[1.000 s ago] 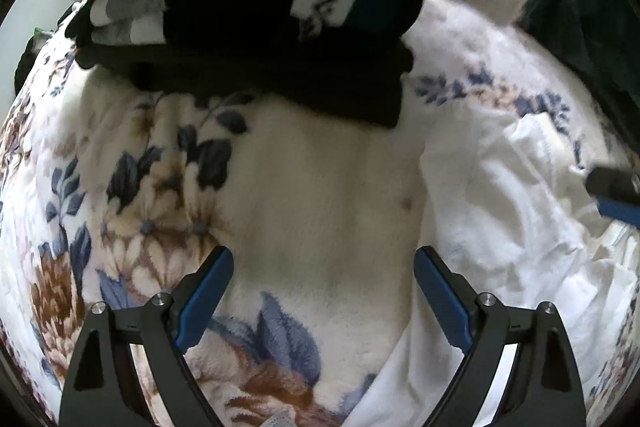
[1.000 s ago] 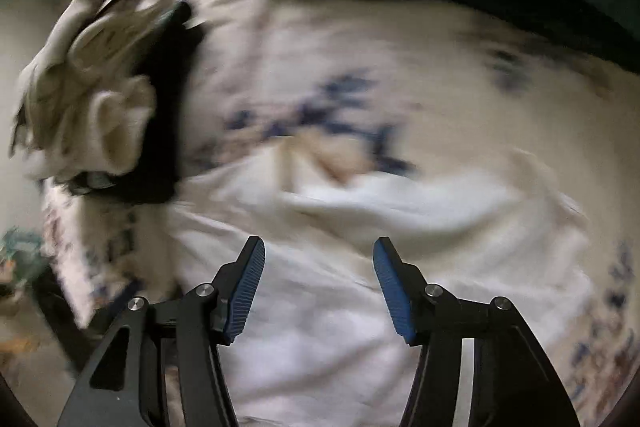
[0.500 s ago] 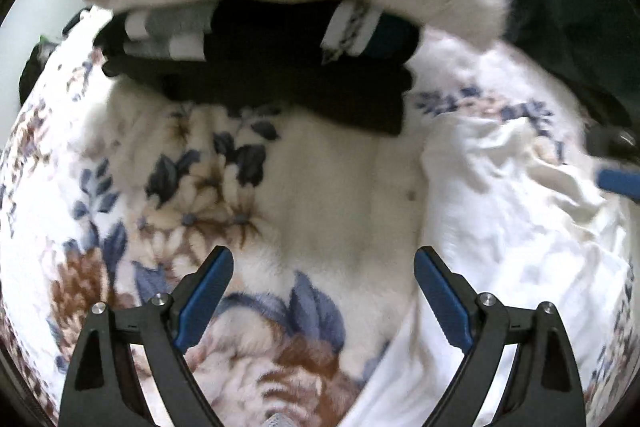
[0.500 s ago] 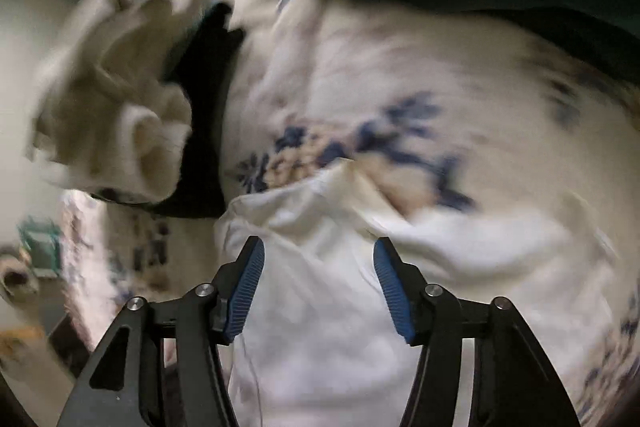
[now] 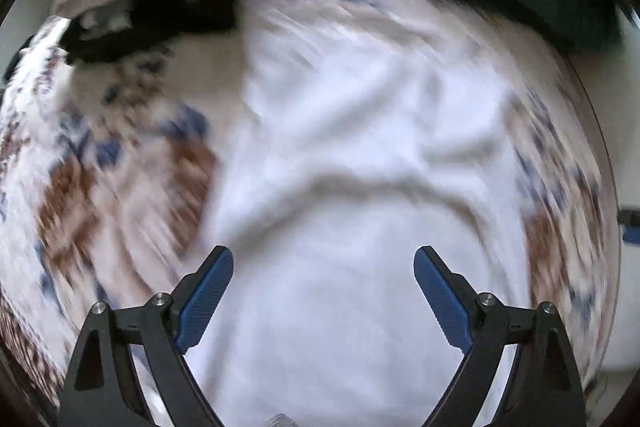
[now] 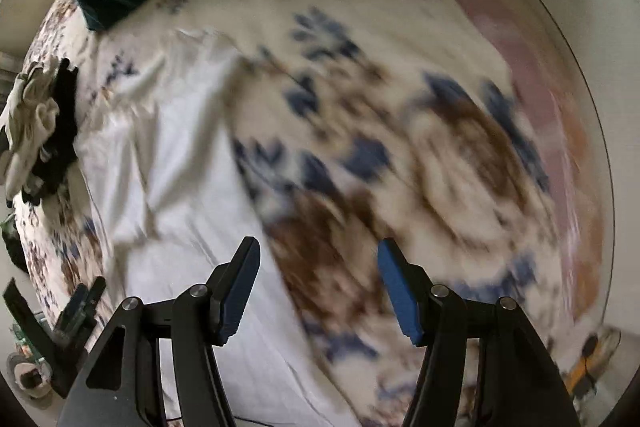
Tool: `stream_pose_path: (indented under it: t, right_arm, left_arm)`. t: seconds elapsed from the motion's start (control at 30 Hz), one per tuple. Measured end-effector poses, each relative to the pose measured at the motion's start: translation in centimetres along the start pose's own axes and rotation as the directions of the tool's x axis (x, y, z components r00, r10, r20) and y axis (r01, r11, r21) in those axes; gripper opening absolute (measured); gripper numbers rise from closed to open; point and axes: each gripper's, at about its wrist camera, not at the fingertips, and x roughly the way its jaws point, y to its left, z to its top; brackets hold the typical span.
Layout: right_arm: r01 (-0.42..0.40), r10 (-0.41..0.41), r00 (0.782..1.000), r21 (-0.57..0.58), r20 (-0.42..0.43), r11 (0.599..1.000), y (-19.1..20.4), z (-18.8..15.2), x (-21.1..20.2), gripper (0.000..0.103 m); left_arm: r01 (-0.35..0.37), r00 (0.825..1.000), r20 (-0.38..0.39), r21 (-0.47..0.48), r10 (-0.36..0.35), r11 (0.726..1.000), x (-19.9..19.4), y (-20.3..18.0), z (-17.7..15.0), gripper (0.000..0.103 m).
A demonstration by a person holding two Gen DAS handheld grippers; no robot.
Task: Fold small clothes
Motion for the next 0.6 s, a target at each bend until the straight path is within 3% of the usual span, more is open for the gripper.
stream_pose_path:
  t: [0.13, 0.23, 0.37, 0.5, 0.6]
  right_arm:
    - [-0.03, 0.031, 0.999, 0.004, -0.044, 1.0, -4.1, -3.4, 0.4, 0.064]
    - [-0.056, 0.056, 0.996, -0.007, -0.065, 0.998, -7.0, -3.7, 1.1, 0.064]
    - [-0.067, 0.064, 0.994, -0.038, -0.089, 0.997, -9.9, -2.9, 1.4, 0.064]
    - [-0.08, 0.072, 0.993, -0.084, -0.094, 0.993, -11.6, -1.8, 1.3, 0.064]
    - [-0.079, 0.067, 0.993, -0.119, -0.096, 0.99, -11.9, -0.8, 2.0, 0.064]
  left_arm:
    - [0.049, 0.993, -0.111, 0.063, -0.042, 0.997, -0.1, -7.0, -6.4, 0.092]
    - [0.052, 0.981, -0.191, 0.085, -0.035, 0.995, -0.2, -12.6, -11.8, 0.093]
    - [0.062, 0.957, -0.286, 0.045, -0.046, 0.997, 0.8, -17.7, -16.6, 0.093]
    - [-0.016, 0.946, -0.323, 0.014, 0.019, 1.0, 2.9, -19.4, -19.3, 0.093]
    - [-0.055, 0.942, -0.334, -0.107, 0.016, 0.993, 3.5, -17.0, -20.2, 0.093]
